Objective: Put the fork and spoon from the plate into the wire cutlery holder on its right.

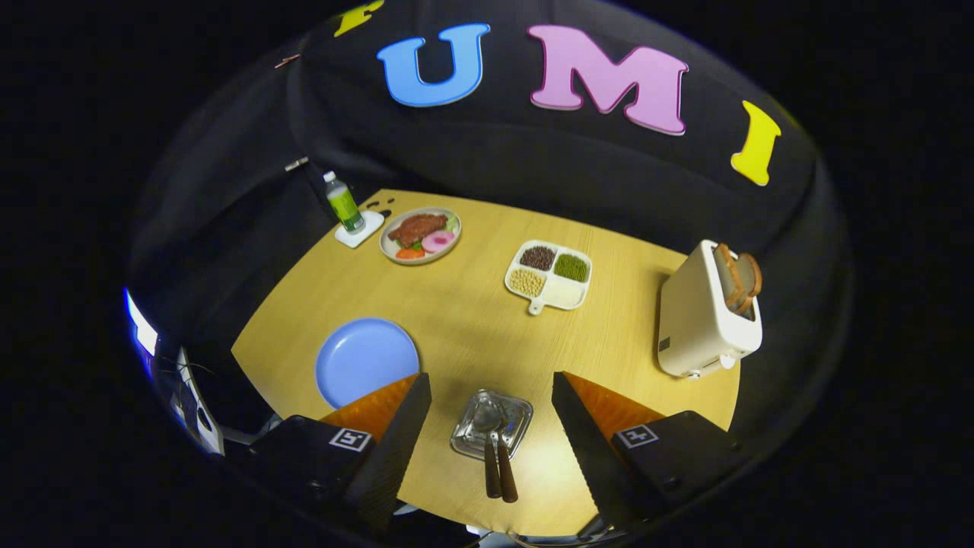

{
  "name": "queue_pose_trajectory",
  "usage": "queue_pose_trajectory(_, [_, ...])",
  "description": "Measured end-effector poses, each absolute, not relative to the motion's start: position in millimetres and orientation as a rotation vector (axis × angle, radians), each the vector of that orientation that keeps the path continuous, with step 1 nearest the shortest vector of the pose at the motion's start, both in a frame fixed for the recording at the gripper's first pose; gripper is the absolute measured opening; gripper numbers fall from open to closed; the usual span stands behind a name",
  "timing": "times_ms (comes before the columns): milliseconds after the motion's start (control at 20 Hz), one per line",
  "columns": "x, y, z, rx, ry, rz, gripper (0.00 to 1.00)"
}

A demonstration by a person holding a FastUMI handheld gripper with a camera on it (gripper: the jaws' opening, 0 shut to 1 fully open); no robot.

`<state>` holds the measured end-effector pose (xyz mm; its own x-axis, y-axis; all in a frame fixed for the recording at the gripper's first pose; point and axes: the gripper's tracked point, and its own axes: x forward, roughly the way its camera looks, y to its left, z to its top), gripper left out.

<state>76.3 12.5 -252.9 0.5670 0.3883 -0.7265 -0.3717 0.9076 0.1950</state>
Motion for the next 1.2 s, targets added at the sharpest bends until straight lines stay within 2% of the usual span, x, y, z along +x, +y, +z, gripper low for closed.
queue_pose_trajectory(500, [65.9, -3.3, -111.4, 0.128, 0.405, 0.338, 1.00])
queue_pose_trajectory(900, [34.2, -36.1, -51.0, 0.162, 0.217, 0.228, 0.99])
queue_pose_trajectory(1200, [33.4, -39.7, -49.7, 0.157, 0.223, 0.231, 1.00])
